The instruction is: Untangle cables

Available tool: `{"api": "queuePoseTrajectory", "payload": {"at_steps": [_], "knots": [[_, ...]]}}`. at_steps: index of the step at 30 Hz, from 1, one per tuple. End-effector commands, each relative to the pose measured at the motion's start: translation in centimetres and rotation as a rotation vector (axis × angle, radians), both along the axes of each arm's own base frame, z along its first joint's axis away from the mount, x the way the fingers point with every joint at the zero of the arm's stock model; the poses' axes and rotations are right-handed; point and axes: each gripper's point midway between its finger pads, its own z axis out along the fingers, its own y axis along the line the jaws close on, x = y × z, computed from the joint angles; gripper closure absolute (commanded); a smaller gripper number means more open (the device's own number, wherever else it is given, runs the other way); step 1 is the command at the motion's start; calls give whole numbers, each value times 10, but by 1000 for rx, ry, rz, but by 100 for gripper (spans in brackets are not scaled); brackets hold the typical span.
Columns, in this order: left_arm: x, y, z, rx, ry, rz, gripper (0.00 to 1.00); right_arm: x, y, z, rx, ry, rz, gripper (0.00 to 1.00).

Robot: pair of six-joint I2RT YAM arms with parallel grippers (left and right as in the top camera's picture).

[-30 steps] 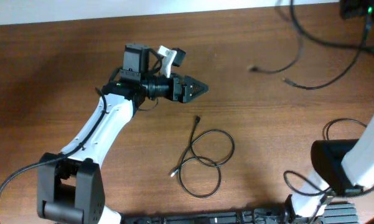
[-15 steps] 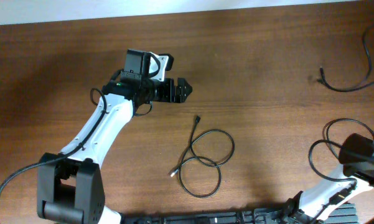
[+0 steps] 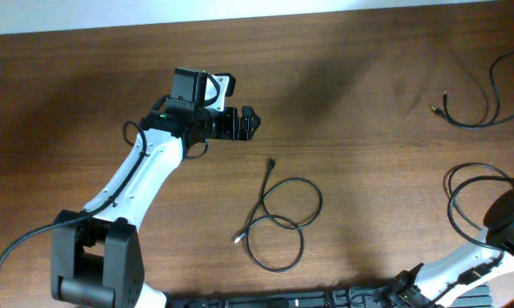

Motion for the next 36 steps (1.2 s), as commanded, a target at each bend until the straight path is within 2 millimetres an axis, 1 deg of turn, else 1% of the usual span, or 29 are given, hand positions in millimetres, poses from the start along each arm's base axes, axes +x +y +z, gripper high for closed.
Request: {"api": "queuePoseTrajectory", "payload": {"at_steps": [1,2,3,4,9,11,13,15,17,19,20,24,26,28,32,36], "knots": [[2,2,-4,17,-5,-3,1,2,-4,-27,62,14,-11,53],[2,2,-3,17,-5,-3,1,2,-5,-32,69,24,-12,26],[2,2,-3,17,-5,-3,1,2,-5,-36,76,31,-12,7],[2,2,-3,17,-5,-3,1,1,-5,-38,80,36,-13,1],[2,2,-3,17,-5,-3,1,-6,2,-46,115,75,-13,1],[2,2,-4,17,-4,-3,1,-12,8,-52,146,106,-12,1],[2,2,-4,17,-4,-3,1,-15,18,-57,165,133,39,1],[2,2,-4,17,-4,-3,1,-15,33,-59,186,140,137,1],[2,2,-4,17,-4,-3,1,-15,56,-60,229,132,276,1],[2,2,-4,17,-4,-3,1,-16,72,-59,263,123,360,1],[2,2,-4,17,-4,-3,1,-17,83,-59,287,118,412,1],[2,2,-4,17,-4,-3,1,-25,112,-64,353,168,484,1],[2,2,-4,17,-4,-3,1,-26,132,-67,386,203,521,1],[2,2,-4,17,-4,-3,1,-25,148,-68,377,226,588,1],[2,2,-4,17,-4,-3,2,-18,187,-70,361,266,722,1],[2,2,-4,17,-4,-3,1,-23,233,-72,327,324,931,1]]}}
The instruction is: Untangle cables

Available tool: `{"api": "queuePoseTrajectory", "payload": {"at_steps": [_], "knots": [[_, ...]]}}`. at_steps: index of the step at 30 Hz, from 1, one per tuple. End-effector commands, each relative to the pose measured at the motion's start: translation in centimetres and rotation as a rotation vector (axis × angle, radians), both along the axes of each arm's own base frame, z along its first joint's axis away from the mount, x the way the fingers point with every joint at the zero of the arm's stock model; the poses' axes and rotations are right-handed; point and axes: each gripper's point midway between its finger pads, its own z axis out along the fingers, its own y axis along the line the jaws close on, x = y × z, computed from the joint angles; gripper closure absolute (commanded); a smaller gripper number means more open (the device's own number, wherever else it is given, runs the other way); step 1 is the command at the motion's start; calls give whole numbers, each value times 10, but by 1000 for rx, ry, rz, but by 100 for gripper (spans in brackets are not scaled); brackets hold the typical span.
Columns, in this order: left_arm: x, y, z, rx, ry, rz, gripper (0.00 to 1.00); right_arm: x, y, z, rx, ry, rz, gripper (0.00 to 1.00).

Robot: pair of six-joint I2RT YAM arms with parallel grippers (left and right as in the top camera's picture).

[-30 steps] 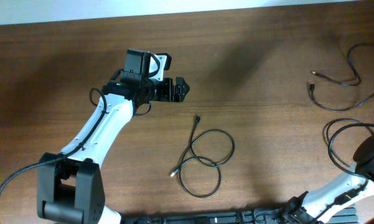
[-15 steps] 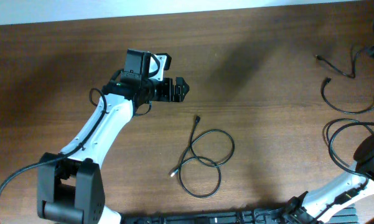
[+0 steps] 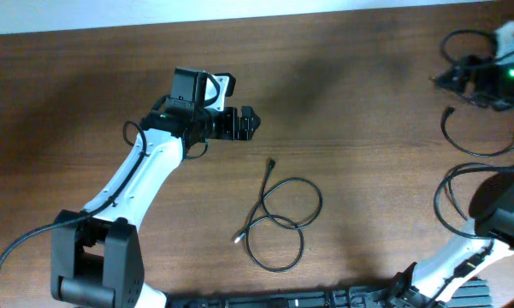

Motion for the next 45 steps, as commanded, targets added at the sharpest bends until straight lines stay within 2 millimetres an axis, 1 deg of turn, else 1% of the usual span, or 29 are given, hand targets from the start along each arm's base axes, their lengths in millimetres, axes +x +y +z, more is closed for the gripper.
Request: {"api": "queuePoseTrajectory", "payload": {"at_steps": [1,5,8,13,14,15,17,19,22,25,29,32,34,35,37,39,41,42,45], "knots": [[2,2,-3,15,-3,-5,1,-3,41,-3,-7,-19,226,1],[2,2,-3,15,-3,-5,1,-11,86,-3,19,27,357,1],[2,2,-3,15,-3,-5,1,-23,126,-2,32,52,511,1],[2,2,-3,15,-3,-5,1,-37,176,-1,43,81,676,1],[2,2,-3,15,-3,-5,1,-44,195,-2,40,87,746,1],[2,2,-3,15,-3,-5,1,-47,207,-3,34,93,783,1],[2,2,-3,14,-3,-5,1,-54,219,-9,2,125,833,1],[2,2,-3,15,-3,-5,1,-62,227,-16,-22,161,865,1],[2,2,-3,15,-3,-5,1,-76,242,-26,-9,216,899,1],[2,2,-3,15,-3,-5,1,-87,244,-29,1,246,896,1],[3,3,-4,22,-4,0,1,-98,245,-26,-3,219,851,1],[3,14,-10,79,3,35,1,-108,250,-26,-24,178,843,1],[3,30,-18,166,13,86,1,-119,259,-29,-40,137,843,1],[2,42,-22,225,21,117,1,-125,263,-30,-48,116,851,1],[-2,70,-31,370,42,186,1,-137,272,-40,-98,71,849,1],[-6,87,-35,460,53,224,1,-144,275,-58,-198,40,842,1],[-8,94,-36,498,57,240,1,-151,279,-77,-288,21,864,1],[-8,95,-36,499,58,240,1,-156,282,-88,-322,17,895,1],[-7,97,-35,510,51,248,1,-163,294,-109,-360,-11,954,1]]}}
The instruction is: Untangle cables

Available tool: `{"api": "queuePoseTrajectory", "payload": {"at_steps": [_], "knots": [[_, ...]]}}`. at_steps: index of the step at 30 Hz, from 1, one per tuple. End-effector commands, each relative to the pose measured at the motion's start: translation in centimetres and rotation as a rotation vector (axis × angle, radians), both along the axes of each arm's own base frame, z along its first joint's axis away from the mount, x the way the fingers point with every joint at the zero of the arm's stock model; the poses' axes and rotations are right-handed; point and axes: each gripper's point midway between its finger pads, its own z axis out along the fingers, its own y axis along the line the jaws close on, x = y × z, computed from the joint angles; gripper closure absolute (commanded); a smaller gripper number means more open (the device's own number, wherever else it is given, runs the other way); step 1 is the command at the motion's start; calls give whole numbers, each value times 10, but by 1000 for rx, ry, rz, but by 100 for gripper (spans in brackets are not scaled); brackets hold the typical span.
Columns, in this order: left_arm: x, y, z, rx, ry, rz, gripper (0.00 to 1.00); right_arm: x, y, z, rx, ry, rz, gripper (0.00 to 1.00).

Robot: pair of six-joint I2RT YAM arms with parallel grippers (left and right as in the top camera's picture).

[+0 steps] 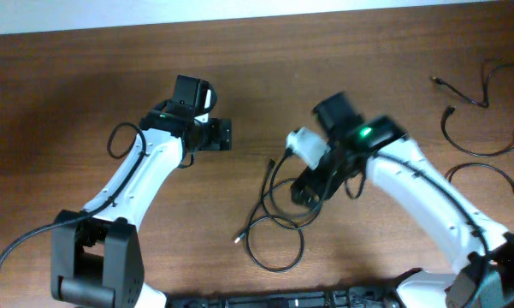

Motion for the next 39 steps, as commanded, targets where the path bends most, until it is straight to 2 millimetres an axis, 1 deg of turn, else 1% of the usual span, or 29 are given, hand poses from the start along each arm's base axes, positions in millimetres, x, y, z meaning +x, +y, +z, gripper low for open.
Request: {"api": "queuePoseTrajectory", "payload": {"at_steps": [1,2,4,9,11,16,20,22,24,26,28,29,33,36,39], "knots": [[7,20,1,107,-30,34,1,-11,2,-31,-95,-43,31,1],[8,26,2,138,-39,49,1,-13,7,-35,-90,-50,47,1],[9,32,2,160,-45,62,1,-18,14,-40,-85,-58,74,1],[9,32,2,160,-45,64,1,-36,28,-50,-80,-59,154,1],[9,32,2,160,-45,63,1,-46,33,-56,-86,-50,190,2],[9,32,2,160,-44,64,1,-67,44,-79,-92,-44,269,3],[9,32,2,160,-44,63,1,-71,52,-91,-77,-64,300,9],[9,32,2,160,-44,63,1,-72,52,-98,-75,-67,302,13],[9,32,2,160,-44,63,1,-74,50,-105,-80,-61,303,20],[9,32,2,160,-44,63,1,-77,47,-114,-85,-55,303,30],[9,32,2,160,-44,63,1,-78,46,-122,-87,-52,303,35],[9,32,2,160,-44,64,1,-79,45,-125,-90,-48,303,39],[9,32,2,160,-44,64,1,-79,43,-129,-104,-41,303,65],[9,32,2,160,-44,64,1,-75,45,-129,-101,-59,300,95],[9,32,2,160,-44,64,1,-69,42,-130,-124,-90,292,96]]}}
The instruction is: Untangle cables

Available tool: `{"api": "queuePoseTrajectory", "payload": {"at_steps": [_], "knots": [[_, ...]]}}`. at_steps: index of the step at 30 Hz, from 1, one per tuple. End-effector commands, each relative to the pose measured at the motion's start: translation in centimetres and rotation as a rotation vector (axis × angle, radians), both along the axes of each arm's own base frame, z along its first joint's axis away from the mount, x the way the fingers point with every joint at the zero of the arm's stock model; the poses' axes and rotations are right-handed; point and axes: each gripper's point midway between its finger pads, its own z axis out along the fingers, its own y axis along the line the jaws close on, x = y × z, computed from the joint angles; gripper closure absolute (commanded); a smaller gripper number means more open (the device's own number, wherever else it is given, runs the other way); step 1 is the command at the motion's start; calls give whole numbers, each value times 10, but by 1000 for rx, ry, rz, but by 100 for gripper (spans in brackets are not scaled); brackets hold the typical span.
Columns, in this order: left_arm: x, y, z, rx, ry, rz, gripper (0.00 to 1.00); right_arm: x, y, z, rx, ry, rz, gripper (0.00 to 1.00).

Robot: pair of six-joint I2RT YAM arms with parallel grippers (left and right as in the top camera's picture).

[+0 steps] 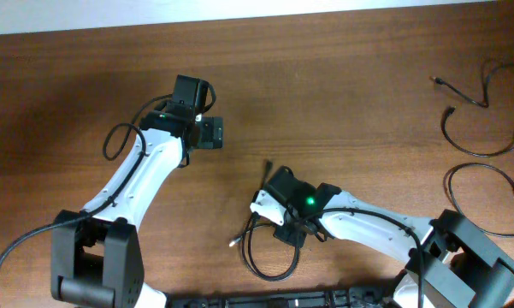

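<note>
A thin black cable (pixel 272 261) lies coiled in loops at the table's front middle. Its black plug (pixel 269 165) points to the back and its white plug (pixel 235 242) lies to the left. My right gripper (pixel 288 233) is down on the coil's right side and covers the upper loop. Its fingers are hidden under the wrist, so its state is unclear. My left gripper (pixel 209 134) hangs over bare table behind and left of the coil, away from the cable. It is seen end-on.
More black cables lie at the far right: one (pixel 470 96) near the back corner, another (pixel 487 175) curving by the right edge. The right arm (pixel 376 227) stretches low along the front edge. The left arm (pixel 141 175) crosses the left side.
My right gripper has moved from above the coil's upper right loop down and forward onto the coil, and the arm now lies low. The left gripper has shifted slightly left.
At first the right arm was off at the front right and the left gripper hovered open behind the coil. Then the right gripper was at the far-right cables, which afterwards lay differently. It then stood over the central coil, and now sits on it.
</note>
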Motion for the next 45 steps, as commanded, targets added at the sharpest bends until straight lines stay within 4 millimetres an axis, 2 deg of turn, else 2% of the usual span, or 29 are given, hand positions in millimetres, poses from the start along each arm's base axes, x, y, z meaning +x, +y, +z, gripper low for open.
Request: {"api": "queuePoseTrajectory", "payload": {"at_steps": [1,4,8,11,14,15,16,17,21,23,26,27,32,33,41,45], "knots": [[2,5,-1,23,-1,0,1,-2,-16,-17,-81,-11,-4,96],[2,5,-1,23,-1,-1,1,10,-18,-16,-92,-56,-28,96],[2,5,-1,23,-1,-1,1,48,-30,-5,-84,-105,-164,96],[2,5,-1,23,-1,-1,1,89,-47,11,-58,-146,-304,96],[2,5,-1,23,-1,0,1,142,-77,38,-14,-211,-465,96],[2,5,-1,23,-1,-1,1,159,-87,48,2,-238,-512,96],[2,5,-1,23,-1,0,1,184,-103,65,28,-285,-579,96],[2,5,-1,23,-1,-1,1,220,-128,94,74,-372,-666,96],[2,5,-1,23,-1,-1,1,281,-185,159,153,-578,-818,96],[2,5,-1,23,-1,-2,1,308,-229,201,195,-723,-904,96],[2,5,-1,23,-2,-1,1,321,-272,227,231,-832,-1004,96],[2,5,-1,23,-1,-1,1,323,-292,233,236,-864,-1050,96],[2,5,-1,23,-1,-1,1,313,-358,237,197,-908,-1175,96],[2,5,-1,23,-1,-1,1,311,-364,236,203,-901,-1188,96],[2,5,-1,23,-1,-1,1,307,-359,225,261,-825,-1156,96],[2,5,-1,23,-1,-1,1,307,-357,209,249,-777,-1160,96]]}}
